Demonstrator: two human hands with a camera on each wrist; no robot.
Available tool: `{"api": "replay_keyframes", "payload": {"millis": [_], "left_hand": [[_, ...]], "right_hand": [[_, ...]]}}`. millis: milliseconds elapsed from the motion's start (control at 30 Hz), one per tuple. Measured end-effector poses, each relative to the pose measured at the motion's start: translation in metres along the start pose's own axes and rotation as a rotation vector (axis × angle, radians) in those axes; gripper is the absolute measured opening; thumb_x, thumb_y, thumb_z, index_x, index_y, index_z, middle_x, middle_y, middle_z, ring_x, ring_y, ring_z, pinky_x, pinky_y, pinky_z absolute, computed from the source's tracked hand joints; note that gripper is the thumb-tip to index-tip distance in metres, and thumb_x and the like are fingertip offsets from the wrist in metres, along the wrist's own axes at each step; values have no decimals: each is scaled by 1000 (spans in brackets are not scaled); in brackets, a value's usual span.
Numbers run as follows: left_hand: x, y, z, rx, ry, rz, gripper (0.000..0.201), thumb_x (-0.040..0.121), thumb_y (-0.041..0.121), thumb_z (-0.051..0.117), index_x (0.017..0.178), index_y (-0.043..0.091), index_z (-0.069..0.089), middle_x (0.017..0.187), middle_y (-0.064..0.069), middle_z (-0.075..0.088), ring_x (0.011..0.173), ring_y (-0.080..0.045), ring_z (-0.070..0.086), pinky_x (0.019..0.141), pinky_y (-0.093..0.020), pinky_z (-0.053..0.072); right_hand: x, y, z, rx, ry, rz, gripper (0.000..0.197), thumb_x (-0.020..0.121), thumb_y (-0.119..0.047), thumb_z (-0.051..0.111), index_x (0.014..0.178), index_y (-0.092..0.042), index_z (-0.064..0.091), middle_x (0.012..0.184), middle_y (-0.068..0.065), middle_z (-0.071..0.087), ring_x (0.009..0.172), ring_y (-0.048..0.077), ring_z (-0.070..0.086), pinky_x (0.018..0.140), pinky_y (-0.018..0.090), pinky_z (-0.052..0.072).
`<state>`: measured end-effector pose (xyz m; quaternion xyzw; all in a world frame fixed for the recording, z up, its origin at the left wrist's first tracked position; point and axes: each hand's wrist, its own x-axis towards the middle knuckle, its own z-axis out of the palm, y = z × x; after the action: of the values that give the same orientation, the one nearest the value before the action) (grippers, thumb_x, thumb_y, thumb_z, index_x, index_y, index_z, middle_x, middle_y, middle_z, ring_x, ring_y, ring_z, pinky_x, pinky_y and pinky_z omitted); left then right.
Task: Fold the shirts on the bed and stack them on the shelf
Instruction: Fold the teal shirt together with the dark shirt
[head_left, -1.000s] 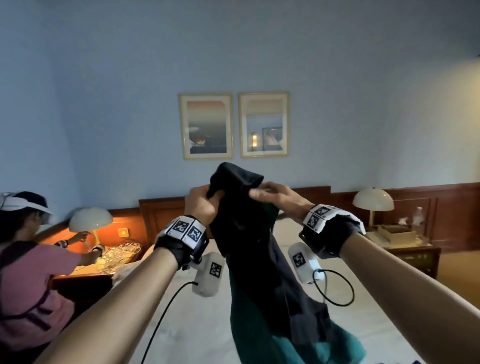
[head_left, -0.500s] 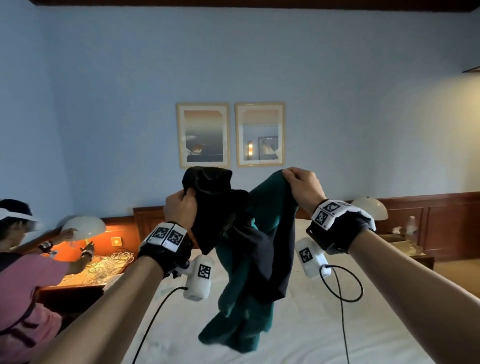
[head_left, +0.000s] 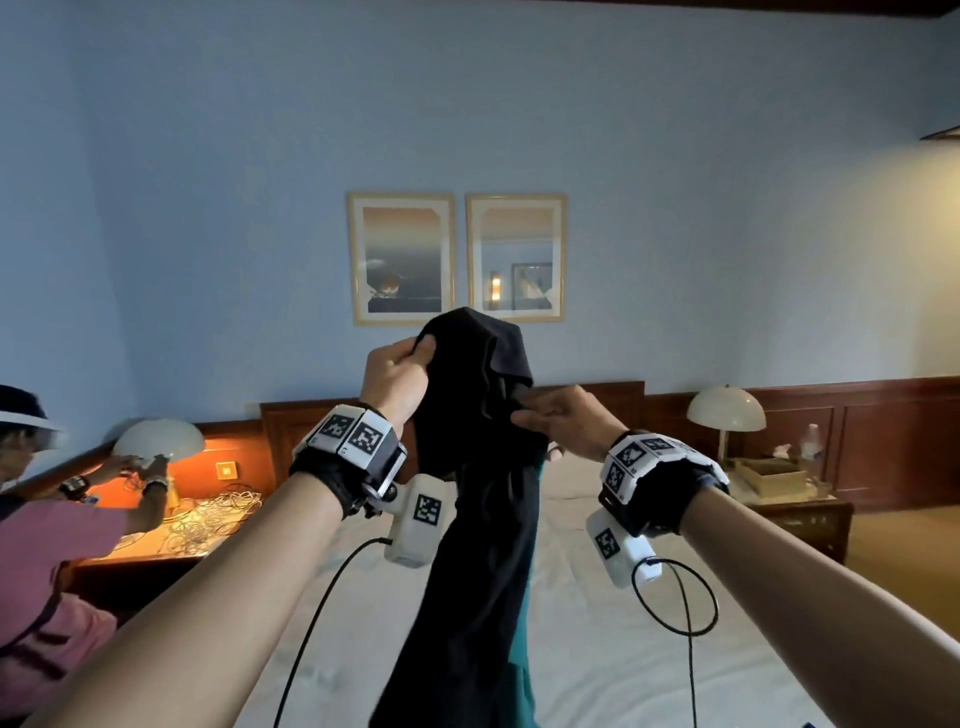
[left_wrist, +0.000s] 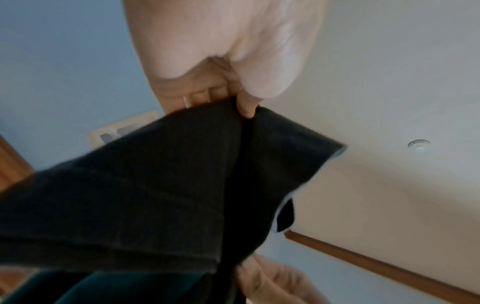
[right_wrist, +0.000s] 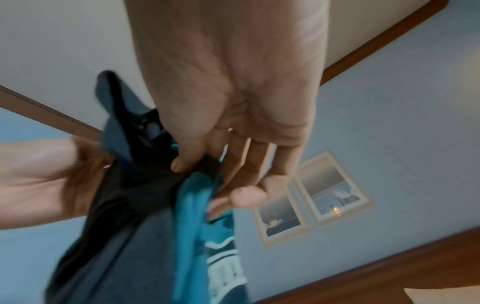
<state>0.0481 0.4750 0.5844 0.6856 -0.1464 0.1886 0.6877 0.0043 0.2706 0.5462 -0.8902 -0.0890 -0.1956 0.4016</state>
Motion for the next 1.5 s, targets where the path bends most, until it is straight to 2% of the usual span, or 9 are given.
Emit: {"api": "replay_keyframes", "payload": {"millis": [267, 367, 467, 567, 667, 767, 967, 1267, 1500], "left_hand": [[13, 14, -10, -54, 107, -44, 20, 95, 31, 58, 81, 24, 71, 95, -3, 72, 98, -26, 67, 96, -43, 52], [18, 22, -17, -79, 123, -62, 26, 95, 28, 57, 72, 22, 66, 90, -4, 69, 89, -21, 62, 93, -39, 51], [31, 26, -42, 40, 260, -28, 30, 95, 25, 49, 92, 3, 69, 112, -25, 66, 89, -26, 60, 80, -36, 47], [28, 24, -65, 589, 309, 17, 41, 93, 36, 47, 117, 7, 63, 130, -21, 58, 117, -37, 54, 96, -38, 41], [2, 10, -52, 480, -203, 180, 80, 71, 75, 57, 137, 31, 48, 141, -7, 52, 130, -24, 48, 111, -43, 34], [-37, -17, -28, 576, -702, 59, 82, 61, 63, 80, 132, 39, 47, 126, 10, 61, 117, -13, 58, 104, -38, 43], [-32, -67, -51, 897, -314, -3, 13, 77, 21, 71, 87, 14, 71, 84, -5, 69, 93, -24, 67, 67, -20, 40], [23, -19, -69, 159, -249, -70, 14, 87, 19, 70, 98, 16, 76, 100, -8, 75, 95, -26, 71, 95, -42, 53], [31, -1, -81, 85, -170, -97, 57, 41, 38, 95, 93, 21, 79, 92, -4, 76, 88, -23, 73, 92, -41, 54]], "right_hand": [[-9, -2, 25, 85, -116, 119, 60, 70, -60, 77, 112, -21, 58, 101, -6, 66, 86, 13, 66, 61, 23, 55], [-9, 18, 53, -167, -244, 103, 31, 65, -40, 87, 88, -28, 68, 92, -9, 68, 87, 9, 62, 78, 22, 50], [-1, 24, 39, -142, 1, 105, 12, 76, -17, 74, 71, -26, 69, 74, -8, 62, 78, 8, 56, 70, 22, 41], [9, 7, 16, 150, 233, 115, 19, 61, -27, 52, 70, -27, 69, 80, 0, 69, 88, 22, 64, 89, 39, 53], [22, -30, 13, 107, 177, -14, 23, 62, -17, 45, 64, -26, 65, 74, 0, 66, 86, 29, 65, 87, 45, 53], [27, -69, 13, -3, 148, -84, 28, 77, -7, 51, 69, -30, 65, 83, 2, 68, 90, 23, 64, 81, 28, 51], [32, -68, -25, -154, 180, -49, 27, 85, 0, 56, 98, -13, 76, 95, 1, 67, 90, 13, 57, 78, 16, 42], [17, 15, -86, -593, 251, 219, 23, 78, -29, 79, 87, -9, 74, 83, 16, 60, 81, 33, 60, 69, 28, 41], [18, 41, -101, -199, 374, 348, 12, 76, -22, 80, 77, -13, 72, 89, 18, 71, 86, 30, 68, 84, 43, 56]]}}
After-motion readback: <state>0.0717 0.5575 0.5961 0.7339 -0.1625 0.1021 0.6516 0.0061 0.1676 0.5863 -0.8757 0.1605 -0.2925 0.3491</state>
